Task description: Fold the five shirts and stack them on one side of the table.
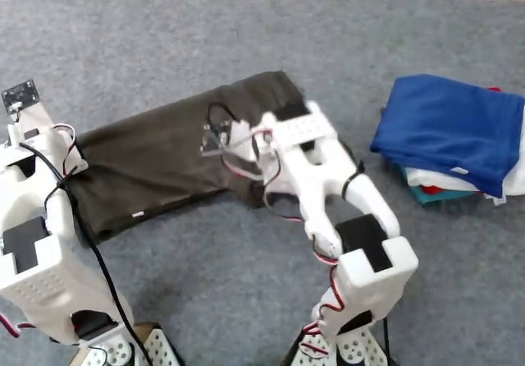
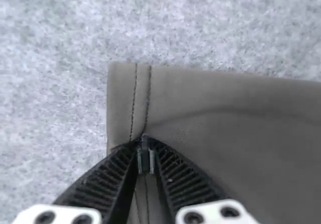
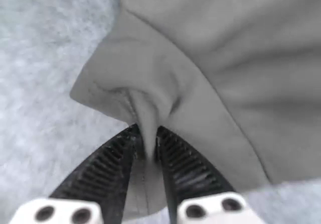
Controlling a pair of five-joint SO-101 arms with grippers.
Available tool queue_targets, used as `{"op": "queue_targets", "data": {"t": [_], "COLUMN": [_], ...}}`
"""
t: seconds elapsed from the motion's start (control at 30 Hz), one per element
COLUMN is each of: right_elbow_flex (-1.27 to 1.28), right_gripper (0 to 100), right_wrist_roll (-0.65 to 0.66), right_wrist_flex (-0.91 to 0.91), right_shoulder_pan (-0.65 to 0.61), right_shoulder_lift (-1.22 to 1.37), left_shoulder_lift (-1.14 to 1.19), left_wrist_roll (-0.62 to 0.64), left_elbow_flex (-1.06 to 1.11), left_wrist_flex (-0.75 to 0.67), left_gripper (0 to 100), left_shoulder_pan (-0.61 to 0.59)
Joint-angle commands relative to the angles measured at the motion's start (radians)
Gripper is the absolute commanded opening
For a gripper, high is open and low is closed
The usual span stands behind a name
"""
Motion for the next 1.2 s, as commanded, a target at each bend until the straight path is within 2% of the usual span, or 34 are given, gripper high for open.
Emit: {"op": "queue_targets", "data": {"t": [0.0, 0.2, 0.27, 0.4, 0.5, 0.73, 0.9, 1.03, 1.17], "right_elbow_flex": [-0.251, -0.699, -0.868, -1.092, -1.173, -1.194, -1.265, -1.360, -1.445], "right_gripper": [1.4, 1.4, 1.4, 1.5, 3.3, 26.1, 27.0, 26.9, 26.8], "right_wrist_roll": [0.009, 0.015, 0.055, 0.069, 0.092, 0.100, 0.094, 0.012, -0.175], "right_wrist_flex": [0.146, 0.374, 0.453, 0.457, 0.457, 0.456, 0.454, 0.454, 0.459], "right_shoulder_pan": [0.012, 0.012, 0.012, 0.008, -0.011, -0.025, -0.020, -0.020, -0.008], "right_shoulder_lift": [0.053, 0.321, 0.426, 0.584, 0.657, 0.673, 0.674, 0.674, 0.662], "left_shoulder_lift": [-0.025, -0.025, -0.025, -0.025, -0.025, -0.025, -0.025, -0.025, -0.025], "left_wrist_roll": [0.000, 0.000, 0.000, 0.000, 0.000, 0.000, 0.000, 0.000, 0.000], "left_elbow_flex": [-0.012, -0.012, -0.012, -0.012, -0.012, -0.012, -0.012, -0.012, -0.012], "left_wrist_flex": [-0.020, -0.020, -0.020, -0.020, -0.020, -0.021, -0.021, -0.021, -0.021], "left_gripper": [3, 3, 3, 3, 3, 3, 3, 3, 3], "left_shoulder_pan": [-0.021, -0.021, -0.021, -0.021, -0.021, -0.019, -0.018, -0.018, -0.018]}}
